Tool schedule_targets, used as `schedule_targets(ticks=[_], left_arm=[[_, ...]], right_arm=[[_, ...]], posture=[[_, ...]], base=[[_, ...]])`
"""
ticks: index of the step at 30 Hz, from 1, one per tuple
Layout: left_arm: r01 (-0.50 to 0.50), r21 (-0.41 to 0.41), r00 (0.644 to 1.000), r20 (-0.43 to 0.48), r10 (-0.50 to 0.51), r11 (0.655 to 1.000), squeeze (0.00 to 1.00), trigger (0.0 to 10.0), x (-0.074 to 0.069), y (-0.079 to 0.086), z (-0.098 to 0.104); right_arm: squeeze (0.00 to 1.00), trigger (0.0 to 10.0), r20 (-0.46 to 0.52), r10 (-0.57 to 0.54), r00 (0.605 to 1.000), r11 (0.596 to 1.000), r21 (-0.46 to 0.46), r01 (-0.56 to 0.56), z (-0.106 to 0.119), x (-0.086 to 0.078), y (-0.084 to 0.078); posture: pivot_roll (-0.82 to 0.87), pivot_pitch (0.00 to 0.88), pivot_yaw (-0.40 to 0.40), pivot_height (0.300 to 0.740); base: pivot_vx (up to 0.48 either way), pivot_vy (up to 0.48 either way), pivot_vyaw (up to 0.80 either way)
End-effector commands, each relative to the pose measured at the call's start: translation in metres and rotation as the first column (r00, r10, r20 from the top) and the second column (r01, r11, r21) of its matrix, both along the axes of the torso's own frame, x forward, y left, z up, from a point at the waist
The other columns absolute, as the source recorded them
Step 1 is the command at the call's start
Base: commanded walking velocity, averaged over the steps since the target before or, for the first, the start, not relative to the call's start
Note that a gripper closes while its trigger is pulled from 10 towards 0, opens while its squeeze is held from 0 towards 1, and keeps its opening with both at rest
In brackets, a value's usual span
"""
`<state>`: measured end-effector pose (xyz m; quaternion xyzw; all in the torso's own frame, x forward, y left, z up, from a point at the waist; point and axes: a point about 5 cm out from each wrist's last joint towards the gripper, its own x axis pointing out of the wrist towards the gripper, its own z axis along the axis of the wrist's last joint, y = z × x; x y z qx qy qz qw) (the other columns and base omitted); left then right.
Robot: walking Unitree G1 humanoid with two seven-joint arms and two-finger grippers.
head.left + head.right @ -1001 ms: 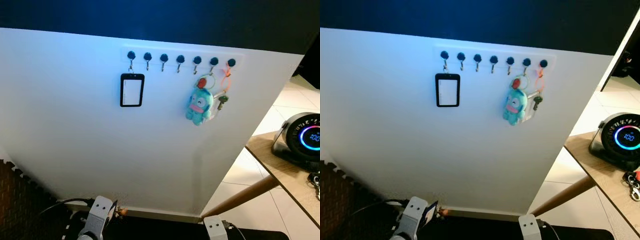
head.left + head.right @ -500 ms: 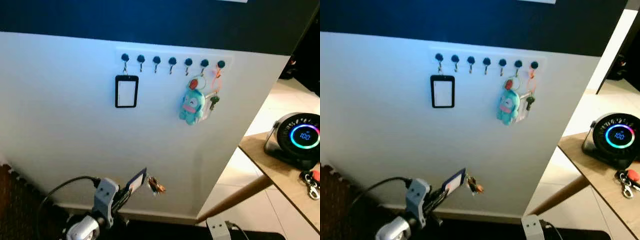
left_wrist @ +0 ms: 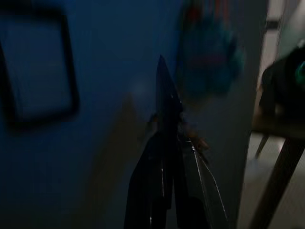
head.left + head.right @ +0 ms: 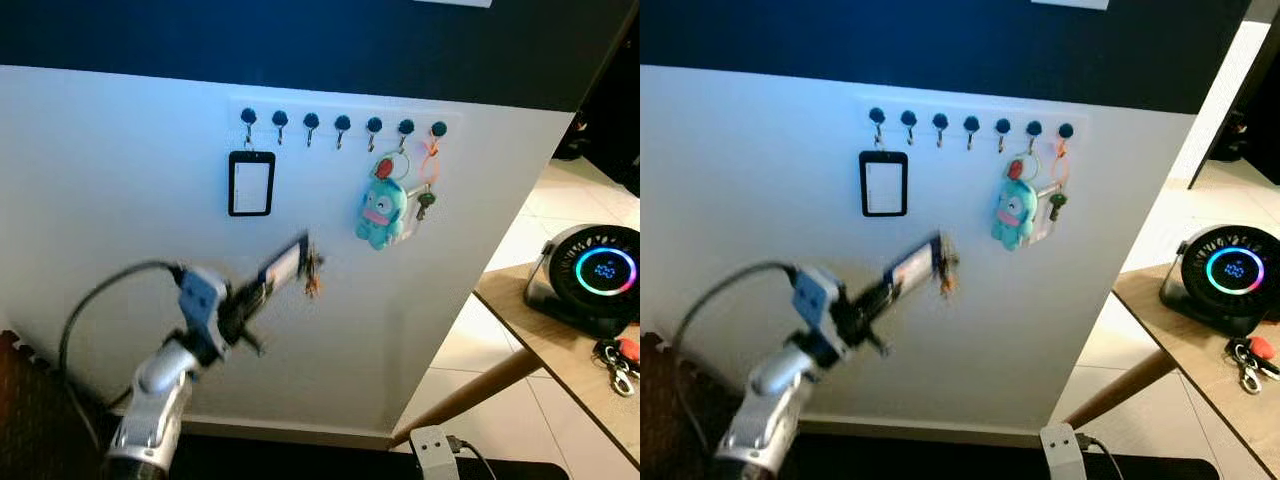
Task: Hang keys on a hook
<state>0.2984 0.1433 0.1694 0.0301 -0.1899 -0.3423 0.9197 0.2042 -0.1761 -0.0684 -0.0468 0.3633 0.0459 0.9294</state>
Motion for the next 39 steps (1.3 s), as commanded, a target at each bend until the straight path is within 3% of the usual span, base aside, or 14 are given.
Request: schedule_targets(ticks=[1,6,9,12,16,17,18,20,22,27,31,39], left_arm=[[0.039,0.01,0.999,-0.009,-0.039,0.999,0.0,10.0,-0.001,-0.003,0.003],[0.056,-0.002,0.998,0.029,-0.055,0.998,0.0,10.0,0.0,-0.007,0.017],[0.028,-0.052,0.998,0.06,-0.024,0.998,0.0,10.0,0.003,-0.004,0.034],[0.018,-0.06,0.998,0.063,-0.015,0.998,0.0,10.0,0.003,-0.002,0.038],[0.012,-0.075,0.998,0.066,-0.007,0.997,0.0,10.0,0.001,0.0,0.043],[0.012,-0.075,0.998,0.066,-0.007,0.997,0.0,10.0,0.001,0.0,0.043],[0.008,-0.08,0.998,0.065,-0.003,0.997,0.0,10.0,0.0,0.001,0.045],[-0.007,-0.087,0.997,0.074,0.013,0.996,0.0,10.0,0.001,0.003,0.047],[-0.02,-0.096,0.996,0.079,0.028,0.995,0.0,10.0,0.002,0.005,0.049],[-0.052,-0.116,0.995,0.084,0.062,0.992,0.0,10.0,0.005,0.008,0.054],[-0.124,-0.131,0.983,0.12,0.14,0.984,0.0,10.0,0.012,0.012,0.063],[-0.126,-0.171,0.981,0.128,0.149,0.977,0.0,10.0,0.015,0.014,0.075]], right_arm=[[0.0,10.0,0.031,-0.019,0.999,1.0,0.012,0.019,0.004,0.005,-0.002],[0.0,10.0,0.074,-0.008,0.997,1.0,0.006,0.008,0.009,0.012,-0.002],[0.0,10.0,0.224,0.015,0.975,0.994,0.099,-0.038,0.026,0.029,0.006],[0.0,10.0,0.291,0.05,0.956,0.986,0.14,-0.094,0.035,0.037,0.013],[0.0,10.0,0.492,0.188,0.85,0.963,0.077,-0.258,0.061,0.052,0.028],[0.0,10.0,0.492,0.188,0.85,0.963,0.077,-0.258,0.061,0.052,0.028],[0.0,10.0,0.561,0.216,0.799,0.955,0.05,-0.294,0.072,0.055,0.032],[0.0,10.0,0.635,0.23,0.737,0.945,0.035,-0.324,0.085,0.06,0.037],[0.0,10.0,0.679,0.221,0.7,0.939,0.047,-0.341,0.094,0.063,0.041],[0.0,10.0,0.719,0.201,0.665,0.896,0.14,-0.421,0.104,0.065,0.056],[0.0,10.0,0.771,0.251,0.585,0.834,0.134,-0.535,0.118,0.063,0.075],[0.0,10.0,0.844,0.199,0.497,0.805,0.149,-0.574,0.146,0.069,0.093]], posture=[[0.1,0.037,-0.063,0.74],[0.1,0.043,-0.062,0.74],[0.11,0.044,-0.064,0.74],[0.1,0.044,-0.063,0.74],[0.1,0.048,-0.066,0.74],[0.1,0.048,-0.066,0.74],[0.1,0.05,-0.068,0.74],[0.1,0.051,-0.068,0.74],[0.1,0.05,-0.067,0.74],[0.1,0.051,-0.067,0.74],[0.1,0.055,-0.068,0.74],[0.1,0.059,-0.067,0.74]], base=[[0.0,0.0,0.0],[0.0,0.0,0.0],[0.0,0.0,0.0],[0.0,0.0,0.0],[0.0,0.0,0.0],[0.0,0.0,0.0],[0.0,0.0,0.0],[0.0,0.0,0.0],[0.0,0.0,0.0],[0.0,0.0,0.0],[0.0,0.0,0.0],[0.0,0.0,0.0]])
